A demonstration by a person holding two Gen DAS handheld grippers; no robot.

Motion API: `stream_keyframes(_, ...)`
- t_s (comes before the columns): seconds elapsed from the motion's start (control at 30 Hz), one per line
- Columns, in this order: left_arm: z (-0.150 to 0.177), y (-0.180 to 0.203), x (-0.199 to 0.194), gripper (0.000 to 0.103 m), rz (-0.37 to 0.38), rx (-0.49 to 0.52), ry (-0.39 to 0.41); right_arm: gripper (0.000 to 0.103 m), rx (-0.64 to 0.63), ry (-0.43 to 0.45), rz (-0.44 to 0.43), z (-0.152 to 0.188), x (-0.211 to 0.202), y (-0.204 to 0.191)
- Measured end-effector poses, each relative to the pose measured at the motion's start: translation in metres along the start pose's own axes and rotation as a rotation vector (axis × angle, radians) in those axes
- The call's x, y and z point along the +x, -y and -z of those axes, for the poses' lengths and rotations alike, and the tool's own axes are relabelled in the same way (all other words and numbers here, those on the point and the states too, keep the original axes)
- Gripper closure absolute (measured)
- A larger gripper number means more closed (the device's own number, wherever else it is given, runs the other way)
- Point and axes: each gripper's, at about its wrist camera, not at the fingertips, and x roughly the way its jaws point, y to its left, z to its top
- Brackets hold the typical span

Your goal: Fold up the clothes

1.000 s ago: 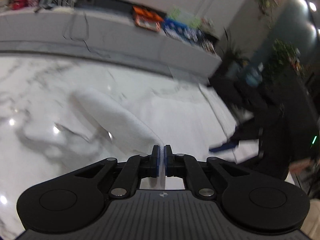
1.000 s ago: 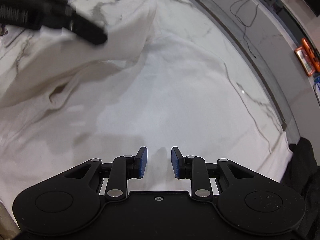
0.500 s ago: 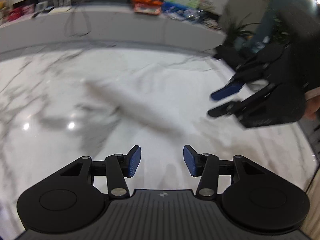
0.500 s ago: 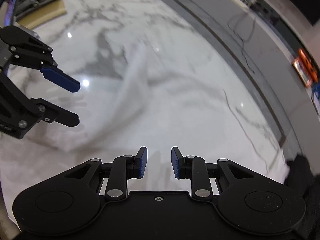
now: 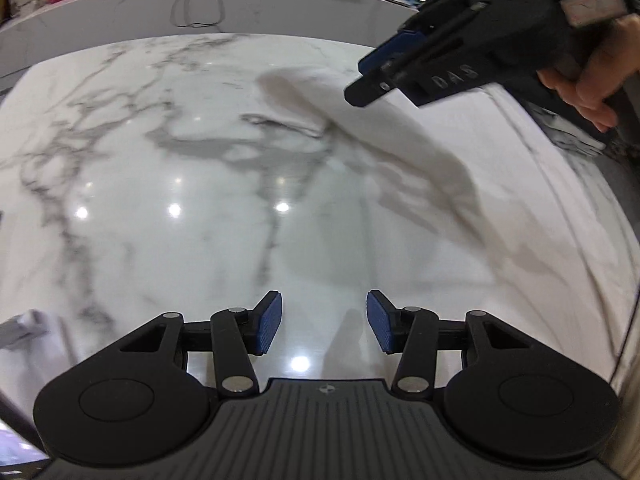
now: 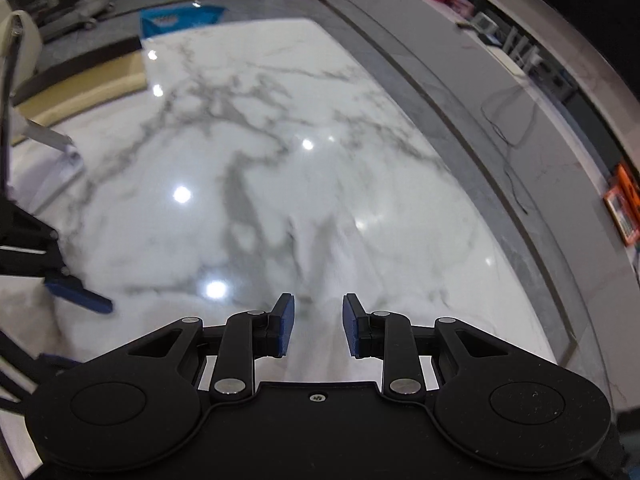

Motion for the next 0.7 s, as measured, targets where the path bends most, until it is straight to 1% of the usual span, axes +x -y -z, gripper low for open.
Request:
stream_keyframes(0.03,0.0,-0.003,0.0,0.058,-0.002,-0.009,0.001,0.077,-0.016,0.004,-0.015,-0.003,0.003,-0.004)
stream_keyframes(0.1,0.0,-0.009,-0.001,0.058,-0.005,-0.033,0.005,0.078,-0.033,-0.021,-0.052,-0.009,0.015,-0.008)
stream_keyframes(0.13,-0.001,-0.011,-0.001,0.058,-0.007,-0.039,0.003,0.078,-0.031,-0.037,-0.052,-0.011,0.023,-0.008)
stream_keyframes(0.23,-0.001,-0.014,-0.001,0.058,-0.012,-0.047,0.0,0.078,-0.022,-0.086,0.009,-0.012,0.042,-0.001)
stream_keyframes(0.3,0.0,-0.014,0.0,0.058,-0.013,-0.042,0.002,0.077,0.013,-0.108,0.054,-0.007,0.046,0.013)
stream_keyframes(0.43,-0.003,-0.014,0.002,0.058,-0.011,-0.049,0.005,0.077,0.113,-0.181,0.141,0.018,0.05,0.053)
stream_keyframes(0.5,-0.005,-0.013,0.003,0.058,-0.016,-0.048,0.004,0.077,0.149,-0.197,0.156,0.029,0.05,0.065)
stream_keyframes(0.6,-0.006,-0.009,0.006,0.058,-0.008,-0.037,-0.002,0.077,0.227,-0.171,0.145,0.037,0.042,0.077)
stream_keyframes(0.7,-0.007,-0.004,0.008,0.058,-0.003,-0.02,-0.006,0.077,0.219,-0.103,0.108,0.032,0.031,0.068)
